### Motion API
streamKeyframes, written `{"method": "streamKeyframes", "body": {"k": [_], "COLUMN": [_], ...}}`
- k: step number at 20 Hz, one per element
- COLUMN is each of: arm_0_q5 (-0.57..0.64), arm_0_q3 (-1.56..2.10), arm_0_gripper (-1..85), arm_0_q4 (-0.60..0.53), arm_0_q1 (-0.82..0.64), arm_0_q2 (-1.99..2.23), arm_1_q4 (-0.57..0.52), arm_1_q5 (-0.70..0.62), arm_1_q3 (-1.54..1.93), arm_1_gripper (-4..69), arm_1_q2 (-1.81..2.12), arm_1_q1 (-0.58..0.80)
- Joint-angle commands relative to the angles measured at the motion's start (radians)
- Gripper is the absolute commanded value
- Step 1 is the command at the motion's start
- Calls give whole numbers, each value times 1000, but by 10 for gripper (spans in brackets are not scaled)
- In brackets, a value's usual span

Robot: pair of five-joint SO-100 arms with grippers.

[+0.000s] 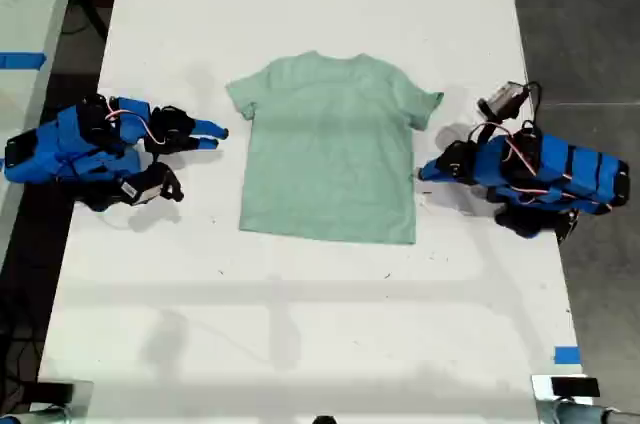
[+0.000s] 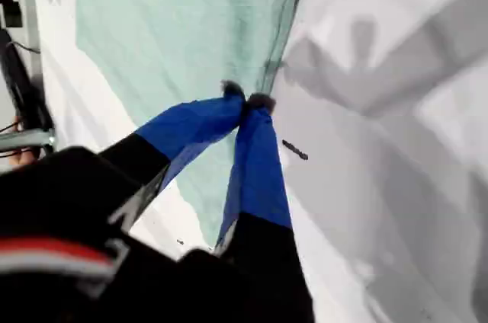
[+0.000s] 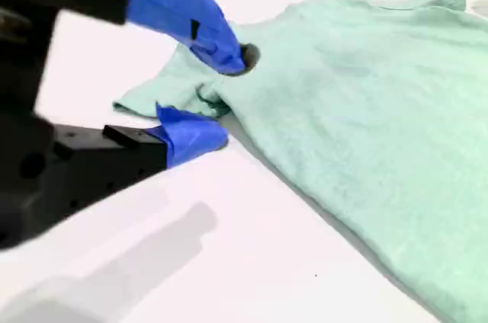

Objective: Fold t shirt

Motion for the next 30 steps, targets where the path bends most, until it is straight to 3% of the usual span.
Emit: {"method": "streamKeyframes", "body": {"k": [1,3,6,9,10,15,19,20,21,22,23,26,30], "arm_0_q5": [-18,-18,-18,-18,-18,-18,-18,-18,-18,-18,-18,-18,-18], "arm_0_q3": [2,2,2,2,2,2,2,2,2,2,2,2,2], "arm_0_gripper": [122,122,122,122,122,122,122,122,122,122,122,123,123], "arm_0_q4": [3,3,3,3,3,3,3,3,3,3,3,3,3], "arm_0_q1": [-8,-8,-8,-8,-8,-8,-8,-8,-8,-8,-6,-9,-8], "arm_0_q2": [5,5,5,5,5,5,5,5,5,5,5,5,5], "arm_1_q4": [-63,-75,14,-63,-54,-58,-222,-324,-416,-359,-281,-249,-170], "arm_1_q5": [-110,-199,-318,-449,-505,-620,-632,-626,-638,-637,-653,-680,-634], "arm_1_q3": [52,-14,-374,-689,-802,-1115,-1000,-917,-876,-962,-1049,-1104,-1373], "arm_1_gripper": [13,21,88,273,300,280,272,248,55,2,2,2,2], "arm_1_q2": [8,-14,-408,-865,-999,-1448,-1499,-1525,-1618,-1761,-1799,-1572,-1508], "arm_1_q1": [8,23,176,314,387,713,845,856,853,848,822,693,388]}}
